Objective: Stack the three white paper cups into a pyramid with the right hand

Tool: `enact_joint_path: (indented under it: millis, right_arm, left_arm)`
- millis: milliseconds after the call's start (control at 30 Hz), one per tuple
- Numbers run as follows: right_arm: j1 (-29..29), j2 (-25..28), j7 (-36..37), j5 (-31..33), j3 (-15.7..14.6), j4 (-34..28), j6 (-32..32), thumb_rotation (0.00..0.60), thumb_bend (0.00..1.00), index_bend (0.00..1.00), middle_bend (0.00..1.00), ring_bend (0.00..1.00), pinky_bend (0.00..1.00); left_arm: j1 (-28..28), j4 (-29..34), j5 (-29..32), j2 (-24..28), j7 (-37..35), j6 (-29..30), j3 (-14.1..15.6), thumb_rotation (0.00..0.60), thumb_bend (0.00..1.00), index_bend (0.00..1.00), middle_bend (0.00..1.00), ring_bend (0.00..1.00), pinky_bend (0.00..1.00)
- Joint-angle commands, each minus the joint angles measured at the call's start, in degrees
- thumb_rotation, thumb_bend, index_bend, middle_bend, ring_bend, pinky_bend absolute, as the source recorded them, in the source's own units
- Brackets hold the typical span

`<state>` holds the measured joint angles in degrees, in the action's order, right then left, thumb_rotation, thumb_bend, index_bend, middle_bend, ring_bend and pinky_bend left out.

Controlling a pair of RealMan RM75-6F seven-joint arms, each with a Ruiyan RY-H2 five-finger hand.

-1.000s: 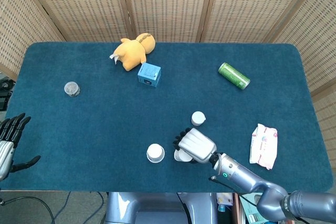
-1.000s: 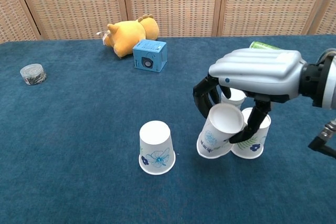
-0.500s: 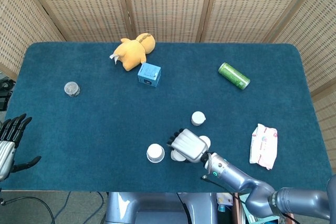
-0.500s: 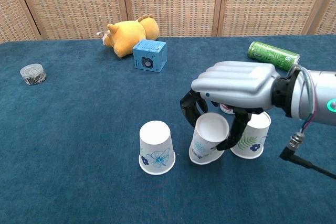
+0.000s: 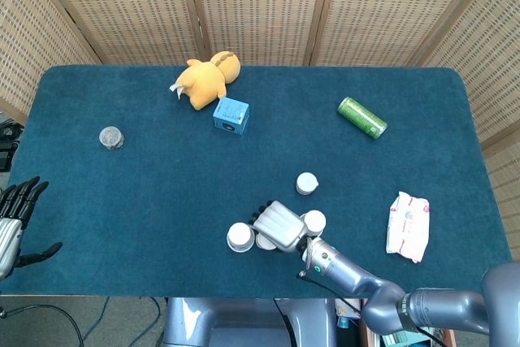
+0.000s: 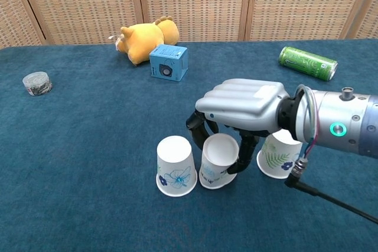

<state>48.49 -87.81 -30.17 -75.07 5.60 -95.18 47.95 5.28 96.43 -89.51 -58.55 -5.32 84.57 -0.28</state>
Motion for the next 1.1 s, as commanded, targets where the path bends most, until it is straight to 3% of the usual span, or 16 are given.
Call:
enact_joint_path:
  millis: [33, 133, 333, 467, 800, 1100]
  right_arm:
    - [0.35, -0.29, -0.10, 0.57, 0.31, 0.14, 0.05, 0.600, 0.35, 0.55, 0.54, 0.46, 0.51]
    - [0.78, -0.13, -0.13, 1.66, 0.24, -0.59, -0.77, 0.600, 0.35, 0.53, 0.48, 0.45, 0.51]
    - [1.88, 0.66, -0.72, 3.61, -0.29, -2.09, -2.69, 0.600, 0.33, 0.26, 0.19, 0.29, 0.50]
    - [1.89, 0.25, -0.48, 3.27, -0.33, -2.18, -1.69, 0.600, 0.29, 0.19, 0.09, 0.24, 0.50]
    - [0.93, 5.01, 0.66, 1.49, 0.03, -6.98, 1.42, 0.600, 0.27, 0.18, 0.06, 0.19, 0.44]
    - [-1.36, 12.83, 0.30, 1.41, -0.59, -11.91, 4.36, 0.600, 0.20, 0.16, 0.06, 0.11, 0.23]
  left_arm:
    - [0.05, 0.06, -0.01, 0.09, -0.09, -0.10, 0.04, 0.600, 0.18, 0.00, 0.00, 0.00, 0.00]
    - [0.06, 0.05, -0.06, 0.14, -0.20, -0.14, 0.09, 0.600, 0.18, 0.00, 0.00, 0.00, 0.00]
    - [0.07, 0.13, 0.04, 0.25, -0.35, -0.13, 0.06, 0.600, 0.18, 0.00, 0.00, 0.00, 0.00]
    - [0.08, 0.21, -0.05, 0.33, -0.42, -0.09, 0.09, 0.600, 0.18, 0.00, 0.00, 0.00, 0.00]
    - [0.18, 0.19, 0.01, 0.34, -0.35, -0.41, 0.22, 0.600, 0.18, 0.00, 0.00, 0.00, 0.00]
    - [0.18, 0.53, -0.38, 0.33, 0.28, -0.45, 0.47, 0.600, 0.18, 0.00, 0.00, 0.00, 0.00]
